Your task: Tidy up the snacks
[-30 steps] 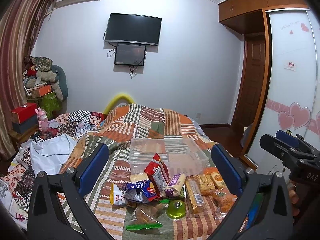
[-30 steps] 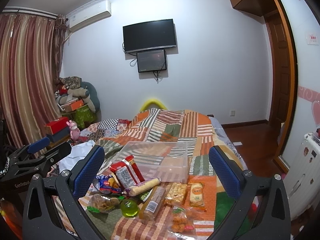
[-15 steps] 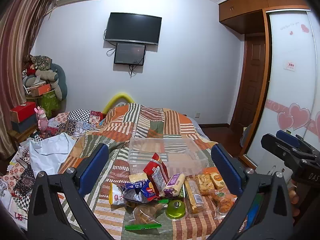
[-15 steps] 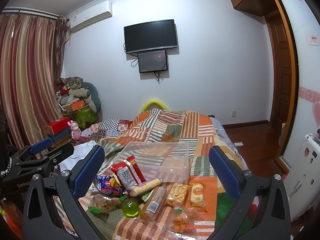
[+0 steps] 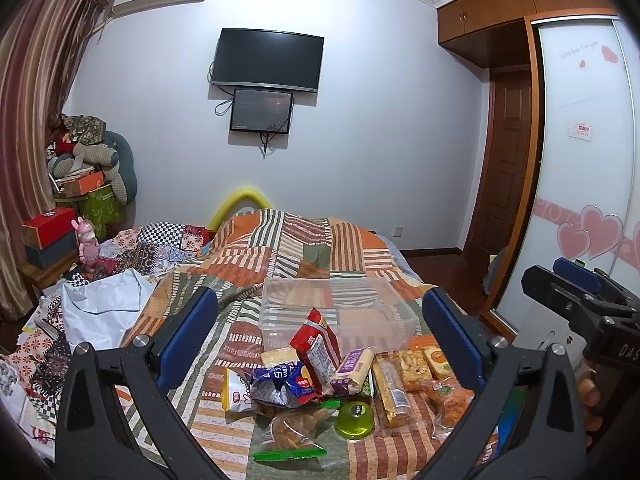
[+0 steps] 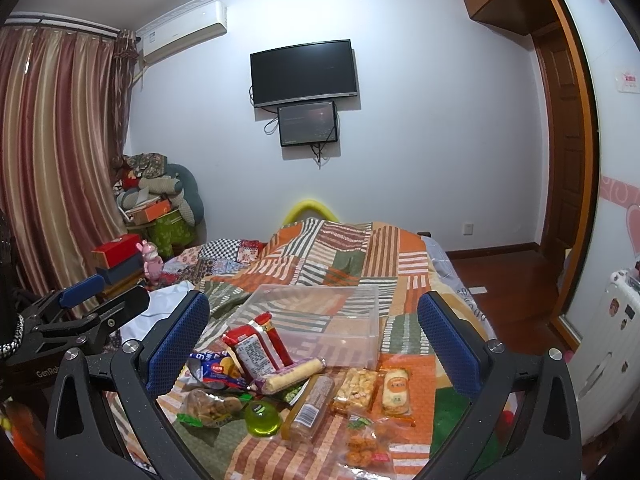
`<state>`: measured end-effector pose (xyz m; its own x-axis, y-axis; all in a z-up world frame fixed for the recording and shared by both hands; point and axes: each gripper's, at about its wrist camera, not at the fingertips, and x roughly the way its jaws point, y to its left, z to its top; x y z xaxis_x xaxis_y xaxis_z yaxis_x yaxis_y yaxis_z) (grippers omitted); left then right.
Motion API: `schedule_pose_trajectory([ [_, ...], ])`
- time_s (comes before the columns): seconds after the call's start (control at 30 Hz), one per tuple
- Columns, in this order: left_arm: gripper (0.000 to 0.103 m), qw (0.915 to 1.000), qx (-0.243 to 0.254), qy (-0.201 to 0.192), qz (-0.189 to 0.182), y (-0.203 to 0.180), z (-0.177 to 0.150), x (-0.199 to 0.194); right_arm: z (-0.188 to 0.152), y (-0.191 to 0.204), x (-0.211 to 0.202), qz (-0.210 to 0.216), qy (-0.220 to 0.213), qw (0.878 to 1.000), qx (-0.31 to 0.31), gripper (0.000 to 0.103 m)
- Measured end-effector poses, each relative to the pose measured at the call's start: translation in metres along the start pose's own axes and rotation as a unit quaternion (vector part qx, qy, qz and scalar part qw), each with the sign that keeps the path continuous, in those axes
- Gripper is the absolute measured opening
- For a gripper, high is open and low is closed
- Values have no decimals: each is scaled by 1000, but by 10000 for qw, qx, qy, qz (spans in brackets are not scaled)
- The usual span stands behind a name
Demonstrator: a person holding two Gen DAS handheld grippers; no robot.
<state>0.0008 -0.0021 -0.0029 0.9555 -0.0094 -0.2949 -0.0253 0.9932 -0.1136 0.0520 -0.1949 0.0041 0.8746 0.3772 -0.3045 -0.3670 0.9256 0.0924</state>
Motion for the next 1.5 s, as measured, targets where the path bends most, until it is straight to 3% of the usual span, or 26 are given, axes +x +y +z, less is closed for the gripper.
schedule_pose_trajectory([
  [0.3,103,10000,61,8,38,0,1,-1,-1,1,1,-2,18,10000,-26,103],
  [0.67,103,9992,48,372,125,10,-9,12,-11,-19,15,-147,379,9989,217,103],
  [0.83,84,9962,46,858,112,22,-19,29,-23,-38,25,-259,823,9959,283,103],
  [0.9,83,9943,35,1057,113,27,-26,36,-30,-45,28,-256,1000,9940,351,103],
  [1.0,76,9896,-87,1432,101,36,-38,49,-41,-56,33,-289,1319,9899,432,92],
  [1.13,76,9832,-180,1815,104,42,-53,64,-55,-65,41,-306,1726,9831,522,83],
  [1.5,76,9623,-256,2704,129,42,-105,104,-94,-73,67,-129,2611,9627,697,76],
])
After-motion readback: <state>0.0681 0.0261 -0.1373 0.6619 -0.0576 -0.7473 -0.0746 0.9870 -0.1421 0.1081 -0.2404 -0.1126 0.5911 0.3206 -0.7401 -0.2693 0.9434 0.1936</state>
